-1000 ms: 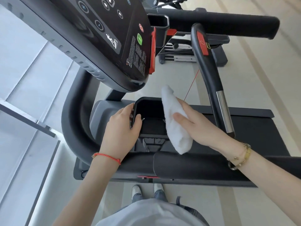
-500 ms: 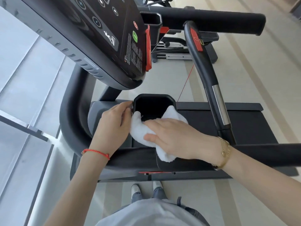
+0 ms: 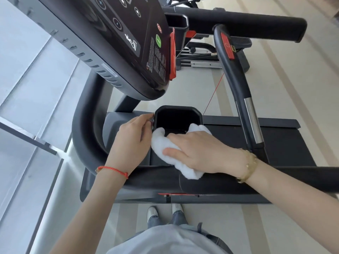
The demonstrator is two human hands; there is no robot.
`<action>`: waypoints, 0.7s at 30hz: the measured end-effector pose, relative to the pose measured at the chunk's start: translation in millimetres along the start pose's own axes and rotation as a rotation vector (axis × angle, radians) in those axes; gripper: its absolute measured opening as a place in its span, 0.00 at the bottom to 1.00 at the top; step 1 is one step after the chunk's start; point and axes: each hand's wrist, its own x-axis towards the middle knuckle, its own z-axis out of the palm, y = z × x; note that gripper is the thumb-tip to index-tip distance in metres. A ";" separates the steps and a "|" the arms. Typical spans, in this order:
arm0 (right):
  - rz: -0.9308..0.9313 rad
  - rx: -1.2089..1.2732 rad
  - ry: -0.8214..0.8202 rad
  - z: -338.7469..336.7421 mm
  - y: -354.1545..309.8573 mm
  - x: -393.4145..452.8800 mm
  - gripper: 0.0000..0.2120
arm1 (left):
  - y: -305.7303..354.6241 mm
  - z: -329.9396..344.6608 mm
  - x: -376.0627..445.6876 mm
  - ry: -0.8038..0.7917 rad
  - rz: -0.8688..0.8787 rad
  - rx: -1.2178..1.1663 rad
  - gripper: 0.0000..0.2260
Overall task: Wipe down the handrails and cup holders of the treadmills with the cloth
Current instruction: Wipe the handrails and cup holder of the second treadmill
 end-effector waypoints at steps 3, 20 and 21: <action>-0.002 0.034 0.055 4.7 -2.6 -2.0 0.17 | -1.0 0.1 -0.7 0.003 0.003 0.000 0.14; 0.369 0.550 0.278 32.8 0.8 -40.3 0.32 | 5.4 3.4 -7.0 0.012 -0.031 0.003 0.15; 0.405 0.628 0.251 29.6 4.3 -33.4 0.32 | 6.9 5.1 -7.0 0.015 -0.039 0.009 0.15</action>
